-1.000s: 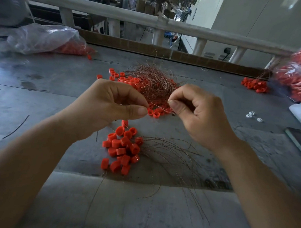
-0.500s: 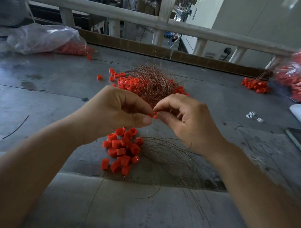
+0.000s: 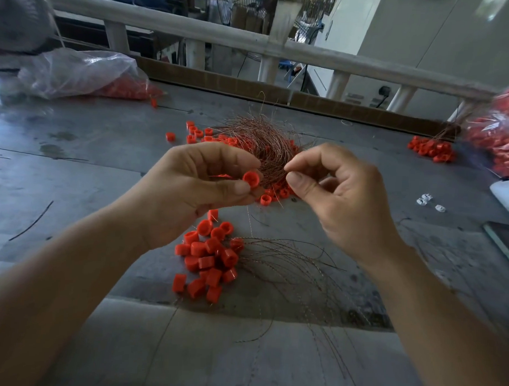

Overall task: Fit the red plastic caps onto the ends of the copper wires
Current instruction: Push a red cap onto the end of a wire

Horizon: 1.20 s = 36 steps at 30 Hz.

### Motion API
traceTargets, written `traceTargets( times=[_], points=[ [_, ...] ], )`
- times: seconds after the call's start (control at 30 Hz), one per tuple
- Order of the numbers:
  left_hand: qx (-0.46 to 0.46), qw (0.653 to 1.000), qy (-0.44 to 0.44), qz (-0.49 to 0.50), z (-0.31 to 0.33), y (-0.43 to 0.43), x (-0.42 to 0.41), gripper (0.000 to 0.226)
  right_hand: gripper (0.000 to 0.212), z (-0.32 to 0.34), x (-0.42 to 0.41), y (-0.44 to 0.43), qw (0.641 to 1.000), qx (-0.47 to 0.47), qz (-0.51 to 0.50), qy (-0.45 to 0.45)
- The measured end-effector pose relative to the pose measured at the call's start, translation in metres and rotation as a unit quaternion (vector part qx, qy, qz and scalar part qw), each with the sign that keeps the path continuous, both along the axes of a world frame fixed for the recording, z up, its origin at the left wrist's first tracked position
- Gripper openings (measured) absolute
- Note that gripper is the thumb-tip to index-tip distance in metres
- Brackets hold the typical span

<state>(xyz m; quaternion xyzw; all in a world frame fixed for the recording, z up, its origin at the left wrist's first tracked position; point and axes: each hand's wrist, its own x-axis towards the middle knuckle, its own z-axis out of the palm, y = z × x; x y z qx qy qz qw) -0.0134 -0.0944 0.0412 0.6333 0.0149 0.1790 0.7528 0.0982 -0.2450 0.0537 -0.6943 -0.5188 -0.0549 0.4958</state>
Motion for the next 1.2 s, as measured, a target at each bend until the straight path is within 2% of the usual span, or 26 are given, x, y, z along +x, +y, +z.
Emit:
traceTargets(
  times=[0.27, 0.4, 0.57, 0.9, 1.07, 1.2],
  points=[
    [0.024, 1.0, -0.003, -0.012, -0.001, -0.001, 0.0, 0.025, 0.021, 0.002, -0.005, 0.0, 1.0, -0.006, 0.013, 0.005],
    [0.09, 0.995, -0.013, 0.031, -0.002, -0.004, 0.0, 0.026, 0.017, 0.002, -0.01, 0.001, 1.0, 0.003, 0.024, 0.02],
    [0.127, 0.99, -0.016, 0.067, -0.003, -0.008, 0.002, 0.028, 0.02, -0.001, -0.015, 0.002, 0.999, -0.01, 0.042, 0.028],
    [0.108, 0.991, -0.029, 0.07, -0.003, -0.009, 0.002, 0.028, 0.021, -0.004, -0.014, 0.004, 0.997, -0.042, 0.04, 0.044],
    [0.156, 0.983, -0.028, 0.098, -0.003, -0.013, 0.001, 0.037, 0.018, -0.002, -0.018, 0.002, 0.996, -0.037, 0.048, 0.061],
    [0.158, 0.982, -0.031, 0.097, -0.004, -0.012, 0.001, 0.029, 0.02, -0.004, -0.018, 0.003, 0.996, -0.043, 0.039, 0.062]
  ],
)
